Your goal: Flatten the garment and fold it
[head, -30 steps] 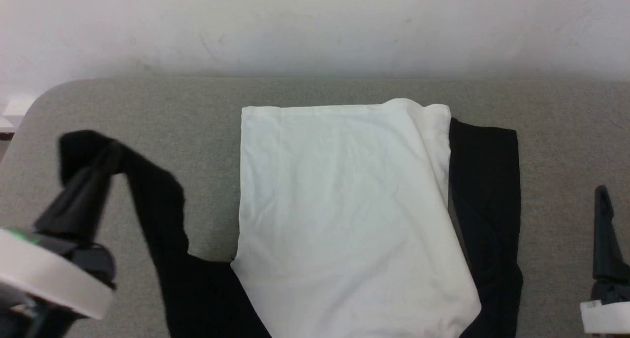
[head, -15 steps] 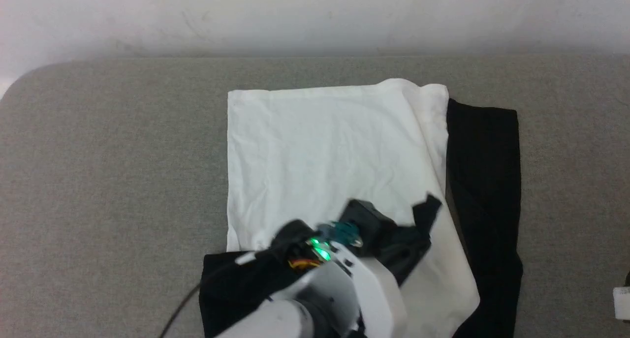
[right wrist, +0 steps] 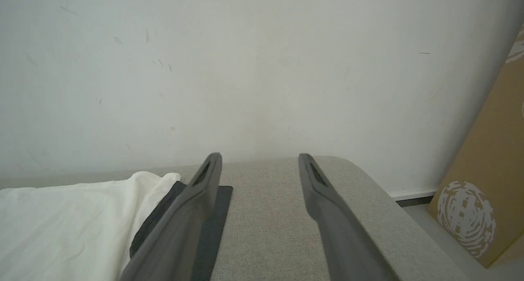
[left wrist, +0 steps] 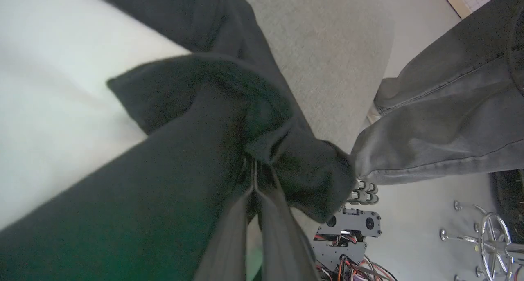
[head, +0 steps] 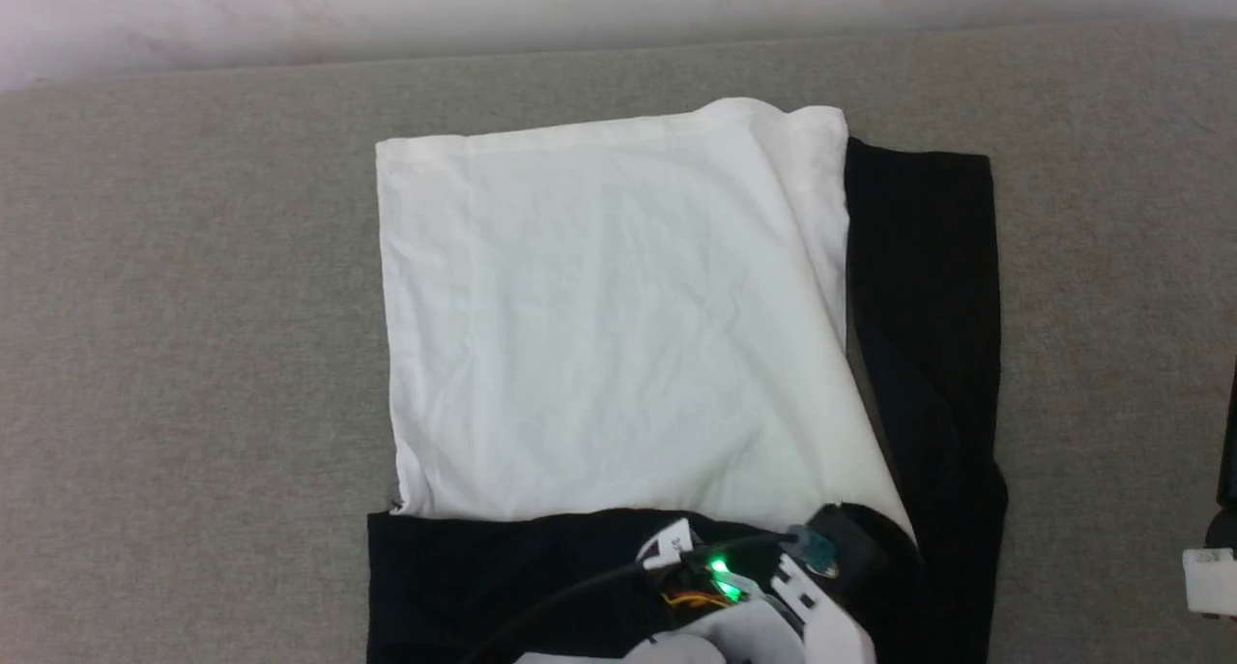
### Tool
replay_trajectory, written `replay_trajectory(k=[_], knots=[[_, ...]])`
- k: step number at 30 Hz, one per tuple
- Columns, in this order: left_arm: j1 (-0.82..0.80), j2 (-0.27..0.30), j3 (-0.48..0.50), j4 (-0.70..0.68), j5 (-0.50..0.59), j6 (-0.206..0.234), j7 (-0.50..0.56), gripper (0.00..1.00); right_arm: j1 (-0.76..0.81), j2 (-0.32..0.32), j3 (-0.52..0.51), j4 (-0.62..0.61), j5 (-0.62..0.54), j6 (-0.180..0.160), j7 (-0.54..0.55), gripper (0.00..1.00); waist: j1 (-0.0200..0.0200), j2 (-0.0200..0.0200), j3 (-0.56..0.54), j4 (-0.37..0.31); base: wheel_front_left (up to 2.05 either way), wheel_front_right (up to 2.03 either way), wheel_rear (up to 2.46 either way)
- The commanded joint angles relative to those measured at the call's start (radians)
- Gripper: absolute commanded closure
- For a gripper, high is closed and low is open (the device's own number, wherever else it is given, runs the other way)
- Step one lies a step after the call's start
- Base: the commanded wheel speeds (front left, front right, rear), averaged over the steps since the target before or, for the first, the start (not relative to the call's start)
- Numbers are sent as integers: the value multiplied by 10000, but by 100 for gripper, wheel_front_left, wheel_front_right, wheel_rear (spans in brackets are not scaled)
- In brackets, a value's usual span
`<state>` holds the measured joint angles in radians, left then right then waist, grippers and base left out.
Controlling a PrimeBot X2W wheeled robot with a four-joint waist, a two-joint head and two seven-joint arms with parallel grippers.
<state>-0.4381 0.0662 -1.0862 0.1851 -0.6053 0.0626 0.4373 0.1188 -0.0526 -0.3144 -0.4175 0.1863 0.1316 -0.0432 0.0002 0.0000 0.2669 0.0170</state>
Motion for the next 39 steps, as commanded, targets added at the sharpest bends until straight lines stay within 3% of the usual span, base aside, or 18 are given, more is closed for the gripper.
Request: replay_trajectory(k=[1, 4, 5, 6, 7, 8, 14, 19, 24, 31, 35, 39], knots=[[-240, -52, -14, 396, 16, -69, -162, 100, -178, 24, 51, 40, 36, -9, -53, 0, -2, 0, 122, -133, 0, 0, 0], [-306, -111, -49, 1191, -136, -117, -405, 100, -225, 24, 98, 83, 9, -9, -49, 0, -2, 0, 112, -132, 0, 0, 0], [-333, -125, -71, 1359, -188, -125, -490, 71, -225, 24, 93, 91, -2, -9, -43, 0, -2, 0, 95, -117, 0, 0, 0], [-355, -136, -77, 1470, -255, -127, -585, 51, -217, 24, 75, 97, -15, -9, -35, 0, -2, 0, 65, -92, 0, 0, 0], [-365, -144, -82, 1523, -370, -144, -652, 4, -202, 24, 52, 101, -27, -9, -21, 0, -2, 0, 28, -62, 0, 0, 0], [-381, -150, -81, 1485, -527, -167, -709, 0, -182, 24, 16, 103, -35, -9, -7, 0, -2, 0, -21, -20, 0, 0, 0], [-767, -157, 89, 59, -1628, -56, -756, 0, -30, 24, -40, 80, -71, -9, 123, 0, -2, 0, -415, 264, 0, 0, 0], [-923, 60, 1154, -1889, -2265, 410, -857, 0, 146, 24, -73, 17, -54, -9, 236, 0, -2, 0, -806, 493, 0, 0, 0], [-791, 1564, 2752, -3719, -1423, 1470, -1954, 0, 277, 24, -52, -33, -27, -9, 305, 0, -2, 0, -1058, 596, 0, 0, 0], [1098, 3946, 5018, -5248, -293, 2995, -4081, 0, 484, 24, -22, -47, 38, -9, 275, 0, -2, 0, -1221, 617, 0, 0, 0], [3003, 4993, 6268, -5651, 183, 3954, -5547, 0, 647, 24, -3, 14, 129, -9, 213, 0, -2, 0, -1313, 598, 0, 0, 0], [5000, 5459, 7207, -5885, 493, 4768, -6637, 0, 812, 24, 69, 122, 247, -9, 128, 0, -2, 0, -1364, 601, 0, 0, 0]])
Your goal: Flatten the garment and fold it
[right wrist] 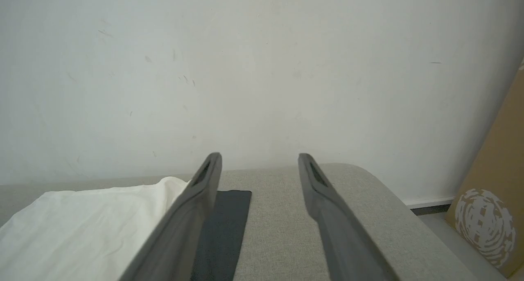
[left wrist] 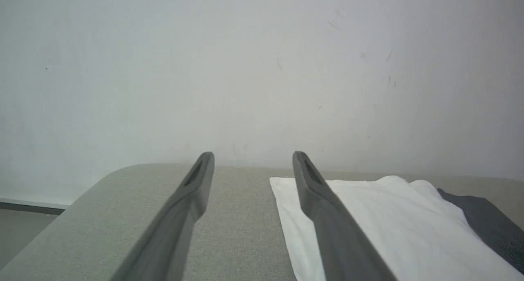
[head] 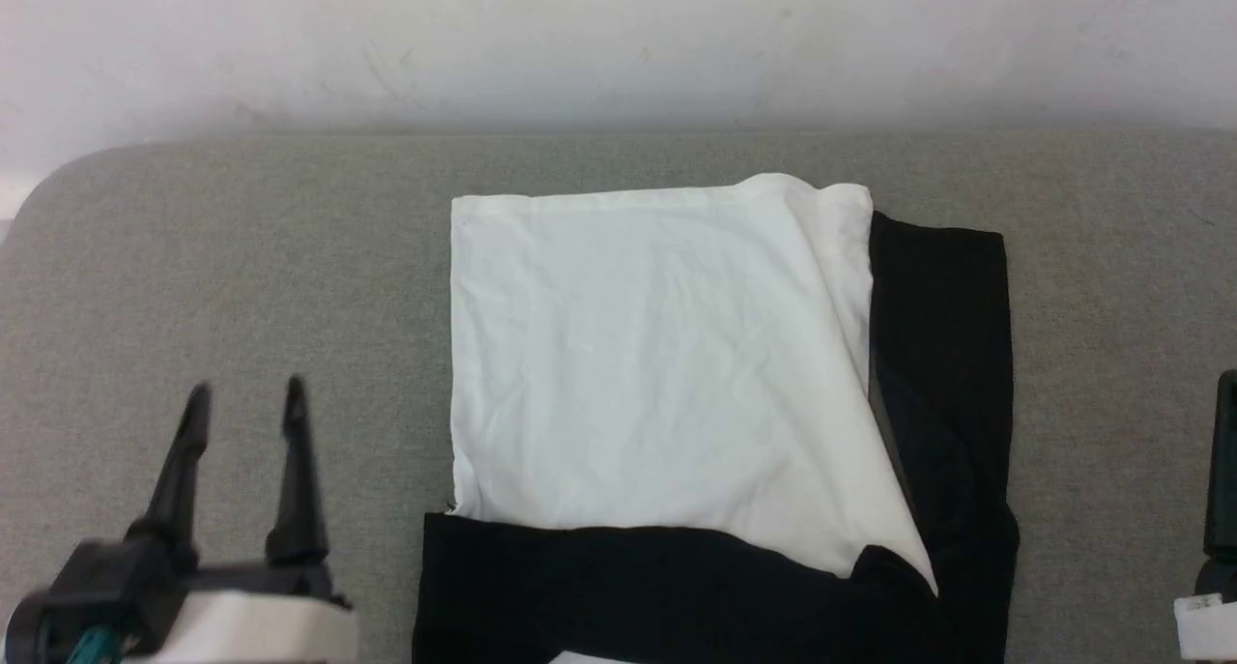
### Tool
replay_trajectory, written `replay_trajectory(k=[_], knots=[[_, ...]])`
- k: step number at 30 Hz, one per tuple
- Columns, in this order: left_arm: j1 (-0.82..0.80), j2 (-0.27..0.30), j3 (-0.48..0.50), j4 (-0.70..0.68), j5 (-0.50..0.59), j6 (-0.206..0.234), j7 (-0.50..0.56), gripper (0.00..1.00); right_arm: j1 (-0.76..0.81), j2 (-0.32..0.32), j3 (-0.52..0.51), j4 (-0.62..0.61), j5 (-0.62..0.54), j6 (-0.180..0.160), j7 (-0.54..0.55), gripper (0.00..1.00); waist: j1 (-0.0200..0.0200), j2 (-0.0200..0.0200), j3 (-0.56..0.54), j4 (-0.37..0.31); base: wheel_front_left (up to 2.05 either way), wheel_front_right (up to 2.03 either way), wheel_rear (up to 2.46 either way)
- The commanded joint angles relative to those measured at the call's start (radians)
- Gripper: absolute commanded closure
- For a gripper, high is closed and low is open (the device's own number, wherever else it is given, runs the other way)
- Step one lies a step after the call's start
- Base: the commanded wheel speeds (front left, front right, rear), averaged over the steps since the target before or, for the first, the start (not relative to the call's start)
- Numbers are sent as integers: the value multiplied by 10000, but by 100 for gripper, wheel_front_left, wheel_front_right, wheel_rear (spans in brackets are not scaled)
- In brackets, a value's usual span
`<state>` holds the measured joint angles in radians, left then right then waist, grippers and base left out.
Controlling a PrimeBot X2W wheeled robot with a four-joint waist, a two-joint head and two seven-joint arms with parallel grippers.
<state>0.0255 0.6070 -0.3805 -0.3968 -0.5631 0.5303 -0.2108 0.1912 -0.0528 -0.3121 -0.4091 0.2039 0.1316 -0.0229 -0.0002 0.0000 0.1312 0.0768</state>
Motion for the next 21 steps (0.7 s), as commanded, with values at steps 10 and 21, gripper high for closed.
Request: replay_trajectory(k=[10, 21], knots=[[2383, -1302, 2059, -401, 176, -1170, -505, 0, 303, 26, 223, 274, 196, -9, -217, 0, 2, 0, 54, 201, 0, 0, 0], [1626, -2227, 2459, -484, 639, -2493, -508, 0, -2708, -38, 1264, -473, -808, -9, 1473, 0, 2, 0, 1365, 105, 0, 0, 0]])
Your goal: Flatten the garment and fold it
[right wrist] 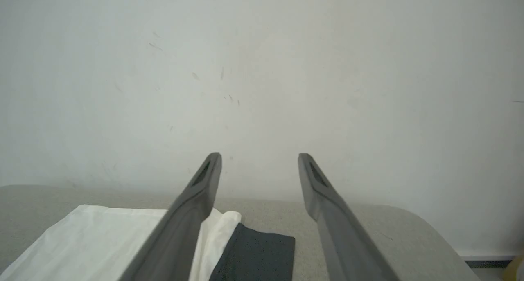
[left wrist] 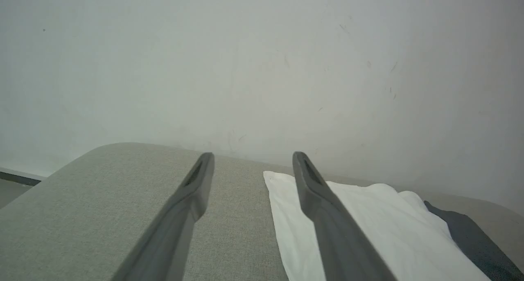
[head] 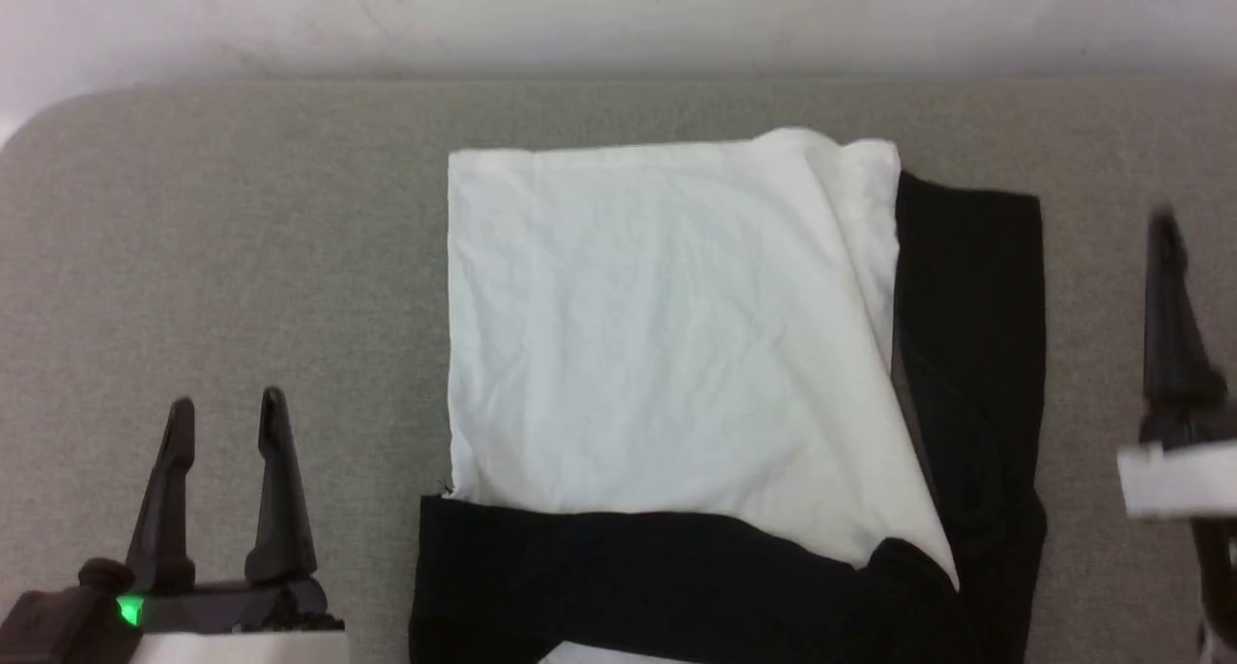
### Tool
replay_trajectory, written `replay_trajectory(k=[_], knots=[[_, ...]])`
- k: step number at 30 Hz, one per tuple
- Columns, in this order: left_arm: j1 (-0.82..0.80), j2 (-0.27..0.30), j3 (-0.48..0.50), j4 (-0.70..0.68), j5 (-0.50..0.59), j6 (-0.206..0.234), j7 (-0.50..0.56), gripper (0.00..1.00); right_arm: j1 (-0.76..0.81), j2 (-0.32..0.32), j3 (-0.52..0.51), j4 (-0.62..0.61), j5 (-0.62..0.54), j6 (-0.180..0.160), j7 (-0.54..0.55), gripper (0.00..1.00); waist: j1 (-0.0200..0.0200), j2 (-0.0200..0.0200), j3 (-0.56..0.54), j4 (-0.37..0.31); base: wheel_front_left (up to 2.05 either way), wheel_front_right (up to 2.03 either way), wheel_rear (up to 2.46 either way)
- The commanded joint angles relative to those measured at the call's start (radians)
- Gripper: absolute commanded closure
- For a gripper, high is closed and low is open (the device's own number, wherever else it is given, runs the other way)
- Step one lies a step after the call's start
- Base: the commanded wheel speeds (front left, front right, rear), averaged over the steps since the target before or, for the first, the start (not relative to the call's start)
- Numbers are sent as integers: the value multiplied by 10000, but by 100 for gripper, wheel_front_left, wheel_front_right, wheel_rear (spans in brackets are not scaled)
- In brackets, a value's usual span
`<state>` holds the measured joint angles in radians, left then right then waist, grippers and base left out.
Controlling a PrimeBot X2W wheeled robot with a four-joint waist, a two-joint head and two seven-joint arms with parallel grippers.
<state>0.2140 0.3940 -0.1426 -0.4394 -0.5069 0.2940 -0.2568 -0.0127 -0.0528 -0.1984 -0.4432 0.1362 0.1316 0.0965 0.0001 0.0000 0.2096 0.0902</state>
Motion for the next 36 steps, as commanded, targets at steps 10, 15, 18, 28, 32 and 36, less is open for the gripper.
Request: replay_trajectory(k=[10, 15, 18, 28, 32, 36], knots=[[-1177, -333, 114, 47, 266, -782, -48, 0, -5747, -1760, 528, 1061, 603, -9, 3459, 0, -1, 0, 2400, 271, 0, 0, 0], [-1685, -543, 22, 204, 366, -1071, -49, 0, -7084, -2217, 117, 2726, 949, -9, 5162, 0, -1, 0, 3092, 574, 0, 0, 0], [-1807, -620, -4, 330, 426, -1181, -49, 0, -7252, -2300, -248, 3542, 1010, -9, 6479, 0, -1, 0, 3327, 666, 0, 0, 0], [-2247, -803, -68, 602, 522, -1547, -49, 0, -6597, -1268, -1514, 3912, -11, -9, 8977, 0, -1, 0, 3910, 848, 0, 0, 0], [-2380, -860, -98, 703, 551, -1654, -49, 0, -6204, -889, -1702, 3705, -324, -9, 9522, 0, -1, 0, 4043, 894, 0, 0, 0], [-2463, -889, -114, 788, 568, -1731, -49, 0, -6026, -578, -1943, 3539, -469, -9, 9711, 0, -1, 0, 4113, 931, 0, 0, 0]])
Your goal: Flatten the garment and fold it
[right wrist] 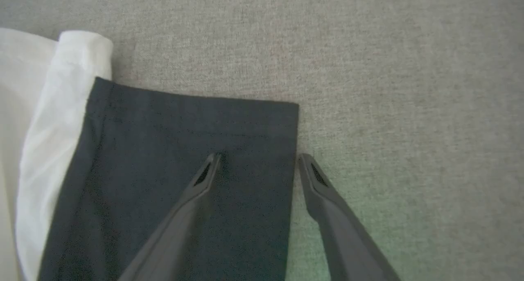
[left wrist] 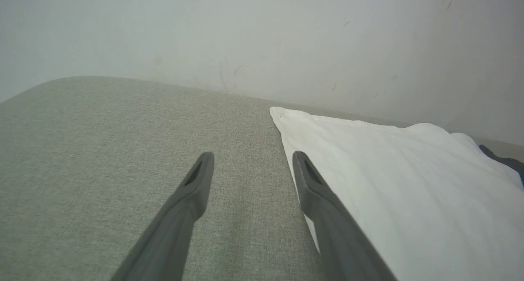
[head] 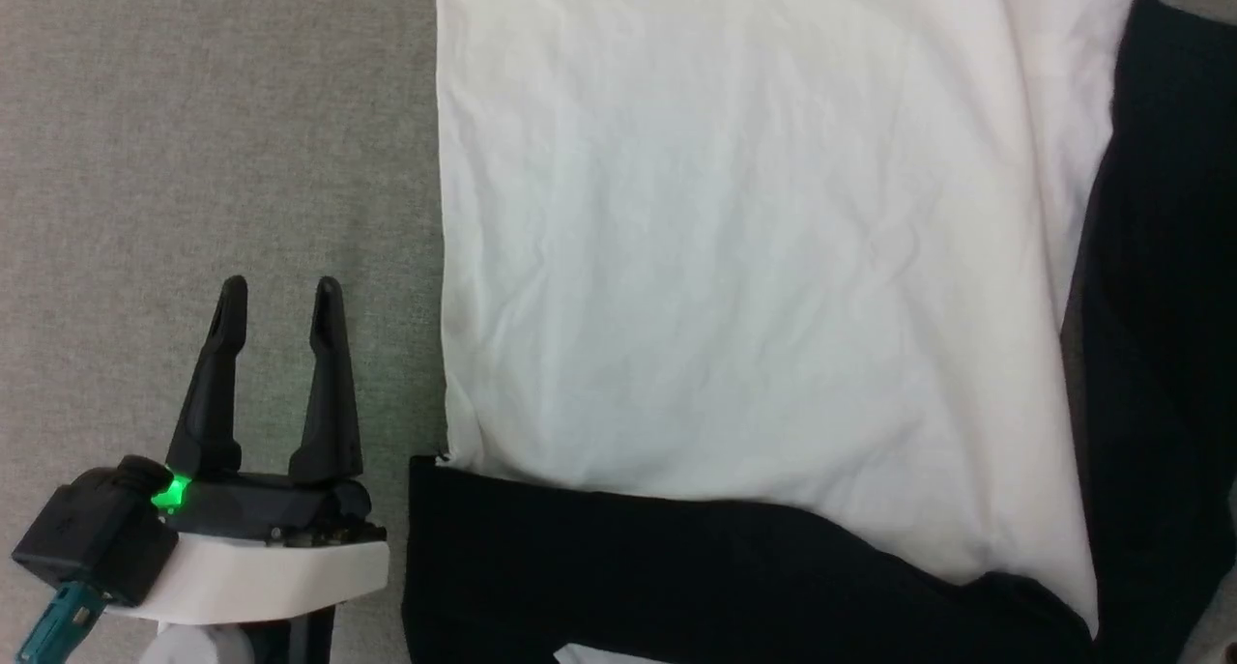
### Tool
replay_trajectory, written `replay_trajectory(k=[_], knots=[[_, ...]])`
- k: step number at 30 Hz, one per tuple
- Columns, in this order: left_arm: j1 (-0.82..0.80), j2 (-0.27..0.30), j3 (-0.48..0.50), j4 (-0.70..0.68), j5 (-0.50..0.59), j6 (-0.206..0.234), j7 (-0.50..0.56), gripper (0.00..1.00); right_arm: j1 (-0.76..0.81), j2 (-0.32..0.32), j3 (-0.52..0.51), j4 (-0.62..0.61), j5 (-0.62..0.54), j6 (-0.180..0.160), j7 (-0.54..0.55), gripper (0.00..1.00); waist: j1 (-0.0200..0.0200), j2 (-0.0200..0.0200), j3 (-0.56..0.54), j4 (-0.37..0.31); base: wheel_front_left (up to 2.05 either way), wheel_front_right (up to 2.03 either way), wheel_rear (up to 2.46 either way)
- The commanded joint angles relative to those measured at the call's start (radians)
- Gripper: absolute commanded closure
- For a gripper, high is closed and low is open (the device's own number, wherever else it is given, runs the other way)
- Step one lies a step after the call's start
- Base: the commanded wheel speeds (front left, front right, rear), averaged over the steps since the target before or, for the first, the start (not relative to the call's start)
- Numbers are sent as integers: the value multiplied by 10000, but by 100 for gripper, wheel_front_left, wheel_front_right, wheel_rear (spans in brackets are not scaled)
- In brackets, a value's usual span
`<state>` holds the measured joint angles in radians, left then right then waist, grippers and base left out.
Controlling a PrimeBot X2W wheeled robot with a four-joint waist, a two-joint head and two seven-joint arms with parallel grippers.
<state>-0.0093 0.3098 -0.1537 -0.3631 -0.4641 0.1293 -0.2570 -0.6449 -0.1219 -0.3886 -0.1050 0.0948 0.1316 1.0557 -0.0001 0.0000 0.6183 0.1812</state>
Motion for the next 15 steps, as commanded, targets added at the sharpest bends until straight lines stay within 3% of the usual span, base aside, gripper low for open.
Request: replay_trajectory(k=[1, 2, 5, 15], knots=[[-252, -50, -5, 44, 144, -97, -47, 0, 301, 183, -112, 130, -68, -9, 91, 0, 1, 0, 41, 28, 0, 0, 0], [-276, -50, -8, 65, 149, -108, -47, 0, 297, 230, -142, 93, -101, -9, -13, 33, 1, 0, 53, 33, 0, 0, 0], [-337, -36, -9, 150, 165, -121, -47, 0, 218, 315, -168, 35, -256, -9, -502, 100, 1, 0, 26, -14, 0, 0, 0], [-66, 129, 140, 330, 163, -36, -4, 0, 8, 2, 148, 144, 255, -9, -2352, 100, 1, 0, -1298, -552, 0, 0, 0]])
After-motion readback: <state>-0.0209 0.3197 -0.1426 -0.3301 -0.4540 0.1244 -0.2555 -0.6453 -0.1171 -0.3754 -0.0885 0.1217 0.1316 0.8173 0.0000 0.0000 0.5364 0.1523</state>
